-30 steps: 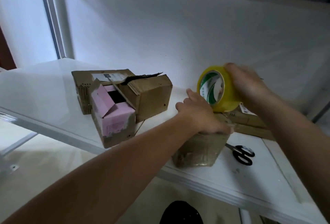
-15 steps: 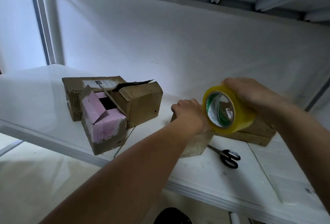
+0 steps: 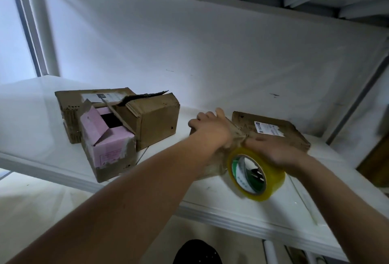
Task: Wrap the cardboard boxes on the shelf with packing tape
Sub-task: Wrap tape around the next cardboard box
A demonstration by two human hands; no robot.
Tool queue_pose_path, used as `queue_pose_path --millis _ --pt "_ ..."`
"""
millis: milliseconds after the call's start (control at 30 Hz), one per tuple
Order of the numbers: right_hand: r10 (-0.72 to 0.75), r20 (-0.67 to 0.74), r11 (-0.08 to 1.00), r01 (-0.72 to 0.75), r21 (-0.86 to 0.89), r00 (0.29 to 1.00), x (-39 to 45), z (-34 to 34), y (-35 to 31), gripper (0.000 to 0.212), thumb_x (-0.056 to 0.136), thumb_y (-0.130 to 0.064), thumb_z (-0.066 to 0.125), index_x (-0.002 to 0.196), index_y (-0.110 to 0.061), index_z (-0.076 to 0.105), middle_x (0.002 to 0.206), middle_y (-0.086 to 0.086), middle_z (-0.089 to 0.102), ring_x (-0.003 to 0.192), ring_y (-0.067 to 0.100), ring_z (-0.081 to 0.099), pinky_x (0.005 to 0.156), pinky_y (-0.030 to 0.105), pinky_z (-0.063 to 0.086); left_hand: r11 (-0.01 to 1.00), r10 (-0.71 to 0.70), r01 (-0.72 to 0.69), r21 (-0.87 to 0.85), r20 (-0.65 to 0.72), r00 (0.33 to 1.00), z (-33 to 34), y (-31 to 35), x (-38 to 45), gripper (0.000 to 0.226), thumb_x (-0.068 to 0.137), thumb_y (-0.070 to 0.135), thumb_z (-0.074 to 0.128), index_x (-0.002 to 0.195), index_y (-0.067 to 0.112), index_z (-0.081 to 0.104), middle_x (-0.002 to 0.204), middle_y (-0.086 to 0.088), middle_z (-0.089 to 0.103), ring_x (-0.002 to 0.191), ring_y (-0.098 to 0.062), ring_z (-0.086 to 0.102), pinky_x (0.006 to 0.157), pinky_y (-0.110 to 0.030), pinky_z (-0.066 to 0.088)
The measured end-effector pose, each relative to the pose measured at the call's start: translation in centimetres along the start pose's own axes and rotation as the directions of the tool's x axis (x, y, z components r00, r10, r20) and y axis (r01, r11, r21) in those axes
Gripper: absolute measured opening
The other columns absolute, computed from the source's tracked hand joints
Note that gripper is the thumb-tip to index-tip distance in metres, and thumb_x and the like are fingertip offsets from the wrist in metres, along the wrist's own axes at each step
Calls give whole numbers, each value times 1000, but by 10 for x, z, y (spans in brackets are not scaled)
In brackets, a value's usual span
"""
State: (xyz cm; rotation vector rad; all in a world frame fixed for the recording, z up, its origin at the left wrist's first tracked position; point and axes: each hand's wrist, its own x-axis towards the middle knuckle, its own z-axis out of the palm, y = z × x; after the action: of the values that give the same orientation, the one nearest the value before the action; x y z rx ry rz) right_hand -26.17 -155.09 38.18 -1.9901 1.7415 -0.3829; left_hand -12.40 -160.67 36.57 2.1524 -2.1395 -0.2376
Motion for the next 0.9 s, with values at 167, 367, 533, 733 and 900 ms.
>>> queue_pose_path --millis 167,367,533,733,900 --pt "-3 19 1000 4 -11 1000 8 -2 2 33 90 -57 45 90 -32 67 78 -17 63 70 2 57 51 15 36 985 127 -151 79 249 960 -26 -16 4 125 64 43 84 150 16 -3 149 -13 26 129 -35 39 88 -43 47" --pt "-69 143 983 44 177 987 -10 -22 -1 38 93 -47 46 86 -19 70 67 -4 70 62 11 67 56 20 50 993 103 -110 44 135 986 -10 -21 5 131 69 47 78 147 21 -24 154 -11 14 140 -36 13 103 -55 35" --pt "-50 -8 996 51 73 999 -15 -57 -15 48 85 -59 48 95 -18 70 89 7 72 81 28 68 84 45 54 991 69 -84 103 135 988 -11 -12 5 134 69 53 75 144 19 -31 152 -19 17 139 -39 16 102 -55 35" --pt "15 93 992 -4 -126 996 -2 -19 -6 41 95 -52 40 97 -22 67 95 2 67 77 13 59 62 22 43 999 33 -37 29 120 992 -8 -12 2 134 70 49 77 145 20 -30 151 -19 18 139 -40 15 102 -53 35" --pt "51 50 983 -42 -176 997 23 6 -5 43 97 -51 35 119 -21 58 110 6 59 79 13 49 60 24 35 995 68 -88 40 356 932 -31 -13 -2 107 77 43 72 152 9 5 142 -18 38 128 -34 44 91 -42 50"
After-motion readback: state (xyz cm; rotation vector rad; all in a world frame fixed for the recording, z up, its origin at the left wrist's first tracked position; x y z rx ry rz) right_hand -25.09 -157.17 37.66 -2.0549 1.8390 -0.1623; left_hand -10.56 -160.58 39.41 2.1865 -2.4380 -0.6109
